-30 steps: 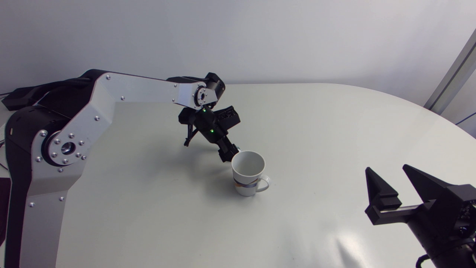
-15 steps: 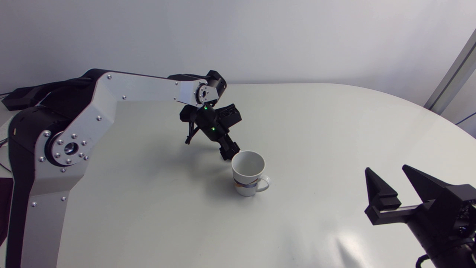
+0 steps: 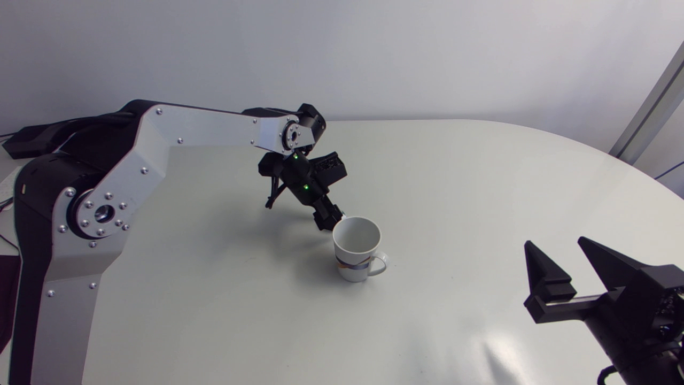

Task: Pick up the white golf ball from the table and place it into the cup.

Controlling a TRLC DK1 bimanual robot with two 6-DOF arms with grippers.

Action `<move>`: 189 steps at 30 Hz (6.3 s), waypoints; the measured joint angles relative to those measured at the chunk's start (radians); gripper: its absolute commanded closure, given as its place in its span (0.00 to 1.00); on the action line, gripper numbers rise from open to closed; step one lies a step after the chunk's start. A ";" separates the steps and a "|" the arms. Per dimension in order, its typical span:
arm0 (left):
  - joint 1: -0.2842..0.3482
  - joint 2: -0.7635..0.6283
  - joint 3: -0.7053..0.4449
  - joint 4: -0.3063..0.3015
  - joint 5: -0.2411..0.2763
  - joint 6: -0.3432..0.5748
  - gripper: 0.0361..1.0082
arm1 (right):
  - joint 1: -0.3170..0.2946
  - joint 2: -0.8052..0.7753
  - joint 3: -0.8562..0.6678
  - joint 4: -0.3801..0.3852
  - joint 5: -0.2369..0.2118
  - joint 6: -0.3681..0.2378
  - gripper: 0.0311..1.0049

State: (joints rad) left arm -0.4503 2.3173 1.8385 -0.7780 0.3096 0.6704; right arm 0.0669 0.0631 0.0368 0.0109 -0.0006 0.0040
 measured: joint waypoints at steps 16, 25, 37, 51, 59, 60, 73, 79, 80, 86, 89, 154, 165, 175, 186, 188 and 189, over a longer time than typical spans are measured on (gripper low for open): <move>0.000 0.001 0.000 -0.009 0.008 0.015 0.42 | 0.000 0.000 0.000 0.000 0.000 0.000 0.04; -0.002 0.002 0.000 -0.016 0.023 0.026 0.43 | 0.000 0.000 0.000 0.000 0.000 0.000 0.04; -0.003 0.014 0.006 -0.019 0.060 0.048 0.28 | 0.000 0.000 0.000 0.000 0.000 0.000 0.04; -0.002 0.066 0.110 -0.041 0.167 0.104 0.22 | 0.000 0.000 0.000 0.000 0.000 0.000 0.04; -0.003 0.185 0.301 -0.239 0.211 0.134 0.50 | 0.000 0.000 0.000 0.000 0.000 0.000 0.04; -0.003 0.195 0.309 -0.256 0.211 0.144 0.51 | 0.000 0.000 0.000 0.000 0.000 0.000 0.04; 0.020 0.186 0.244 -0.221 0.211 0.175 0.53 | 0.006 0.000 0.000 0.000 0.000 0.000 0.04; 0.033 0.137 0.166 -0.179 0.211 0.175 0.53 | 0.006 0.000 0.000 0.000 0.000 0.000 0.04; 0.038 0.122 0.153 -0.172 0.211 0.175 0.53 | 0.006 0.000 0.000 0.000 0.000 0.000 0.04; 0.079 0.024 0.073 -0.128 0.210 0.175 0.53 | 0.006 0.000 0.000 0.000 0.000 0.000 0.04; 0.097 -0.015 0.036 -0.121 0.210 0.179 0.53 | 0.011 0.000 0.000 0.000 0.000 0.000 0.04; 0.298 -1.573 -1.199 0.554 -0.243 -0.380 0.02 | -0.027 2.003 1.442 -0.510 -0.181 0.076 0.04; 0.298 -1.571 -1.211 0.573 -0.243 -0.380 0.02 | -0.034 2.150 1.601 -0.519 -0.080 0.040 0.04; 0.300 -1.571 -1.224 0.581 -0.243 -0.380 0.02 | -0.074 2.261 1.749 -0.536 -0.051 0.032 0.07; 0.300 -1.571 -1.228 0.593 -0.242 -0.380 0.02 | -0.054 2.361 1.893 -0.518 0.012 0.003 0.55; 0.300 -1.572 -1.228 0.593 -0.241 -0.379 0.02 | -0.052 2.407 1.962 -0.503 0.019 -0.009 0.64; 0.300 -1.572 -1.230 0.593 -0.239 -0.378 0.02 | -0.051 2.423 1.981 -0.483 0.020 -0.019 0.66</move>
State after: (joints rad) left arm -0.1505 0.7448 0.6086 -0.1848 0.0704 0.2924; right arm 0.0154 2.4863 2.0182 -0.4721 0.0193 -0.0147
